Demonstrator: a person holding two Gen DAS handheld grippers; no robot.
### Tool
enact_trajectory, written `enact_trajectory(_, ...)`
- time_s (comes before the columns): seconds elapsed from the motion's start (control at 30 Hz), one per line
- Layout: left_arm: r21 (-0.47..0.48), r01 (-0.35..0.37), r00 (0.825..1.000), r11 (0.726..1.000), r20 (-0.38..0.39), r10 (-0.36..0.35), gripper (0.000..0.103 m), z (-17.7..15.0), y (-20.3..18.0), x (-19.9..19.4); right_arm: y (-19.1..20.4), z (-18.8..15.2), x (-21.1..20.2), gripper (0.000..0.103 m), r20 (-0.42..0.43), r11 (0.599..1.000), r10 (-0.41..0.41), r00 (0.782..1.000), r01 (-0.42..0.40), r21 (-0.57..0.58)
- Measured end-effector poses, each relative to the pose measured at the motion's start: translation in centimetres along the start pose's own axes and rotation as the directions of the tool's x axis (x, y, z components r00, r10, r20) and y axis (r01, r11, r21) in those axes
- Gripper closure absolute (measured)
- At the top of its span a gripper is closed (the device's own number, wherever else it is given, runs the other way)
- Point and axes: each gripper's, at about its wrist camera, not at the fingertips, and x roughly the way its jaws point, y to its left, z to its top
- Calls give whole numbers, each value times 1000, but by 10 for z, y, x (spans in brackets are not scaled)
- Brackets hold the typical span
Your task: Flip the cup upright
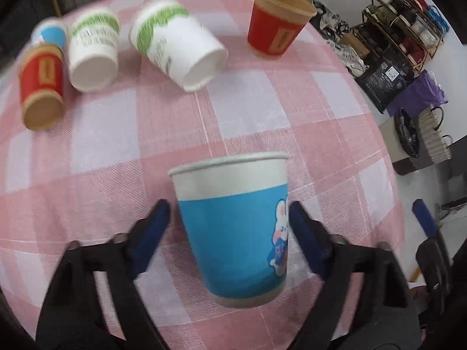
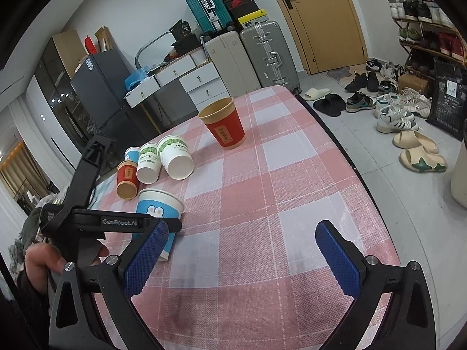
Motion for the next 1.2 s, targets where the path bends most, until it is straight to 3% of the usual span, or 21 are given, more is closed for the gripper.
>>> enact_trajectory(0.1, -2, 24, 1000, 1000, 0, -24, 45, 6, 3, 3, 2, 0, -2, 0, -2, 1000, 3, 1000, -3, 3)
enact_trajectory(0.17, -22, 86, 996, 996, -19, -87, 46, 7, 6, 3, 4, 0, -7, 0, 6, 1000, 6, 1000, -6, 2)
enact_trajectory(0.27, 1, 81, 997, 997, 14, -81, 47, 4, 6, -15, 12, 0, -17, 0, 24, 1000, 7, 1000, -7, -12)
enact_trajectory(0.5, 46, 52, 986, 998, 153, -58, 47, -25, 18, -115, 45, -2, -38, 0, 52, 998, 30, 998, -27, -50)
enact_trajectory(0.7, 73, 51, 983, 996, 171, -63, 47, -72, 57, -221, 74, -4, -59, 0, 83, 995, 27, 996, -19, -96)
enact_trajectory(0.83, 37, 69, 983, 997, 169, -74, 46, -109, 88, -258, 92, -10, -68, 0, 85, 993, 36, 996, -26, -116)
enact_trajectory(1.0, 7, 61, 991, 998, 116, -61, 46, -159, 111, -249, 111, -20, -69, 0, 74, 987, 36, 997, -24, -156)
enact_trajectory(1.2, -34, 48, 999, 998, 2, -48, 46, -182, 118, -168, 121, -29, -62, 0, 48, 984, 32, 998, -23, -176)
